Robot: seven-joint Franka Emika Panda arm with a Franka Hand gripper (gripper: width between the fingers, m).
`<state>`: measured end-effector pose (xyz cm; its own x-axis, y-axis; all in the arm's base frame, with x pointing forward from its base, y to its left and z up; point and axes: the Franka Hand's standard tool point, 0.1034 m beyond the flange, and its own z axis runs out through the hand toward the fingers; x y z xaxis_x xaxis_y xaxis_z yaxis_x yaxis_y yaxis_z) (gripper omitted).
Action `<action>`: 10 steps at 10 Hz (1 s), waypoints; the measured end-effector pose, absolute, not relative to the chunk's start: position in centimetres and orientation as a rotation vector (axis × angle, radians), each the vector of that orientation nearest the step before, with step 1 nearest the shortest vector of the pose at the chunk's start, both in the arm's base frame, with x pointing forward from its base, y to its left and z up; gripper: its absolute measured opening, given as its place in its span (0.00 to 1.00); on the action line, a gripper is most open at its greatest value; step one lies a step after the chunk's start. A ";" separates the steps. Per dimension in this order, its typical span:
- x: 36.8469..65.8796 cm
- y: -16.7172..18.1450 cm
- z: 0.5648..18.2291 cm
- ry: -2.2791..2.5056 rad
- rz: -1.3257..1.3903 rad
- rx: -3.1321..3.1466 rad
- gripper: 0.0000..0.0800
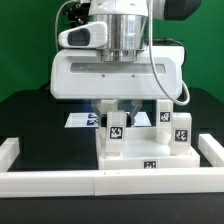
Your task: Assemble square table
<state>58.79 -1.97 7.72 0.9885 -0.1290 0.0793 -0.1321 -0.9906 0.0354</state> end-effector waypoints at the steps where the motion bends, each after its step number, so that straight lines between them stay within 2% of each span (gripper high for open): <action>1: 58.8 -1.9 7.7 -0.358 0.123 3.081 0.36; 10: 59.1 -1.5 7.5 -1.544 0.144 2.756 0.36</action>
Offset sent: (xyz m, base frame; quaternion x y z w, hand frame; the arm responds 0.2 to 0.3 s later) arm 0.0022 -0.0034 -0.0029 -0.0075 0.0056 0.2434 0.9699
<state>59.08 -1.55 7.53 0.5191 -0.8520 0.0690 -0.8500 -0.5230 -0.0628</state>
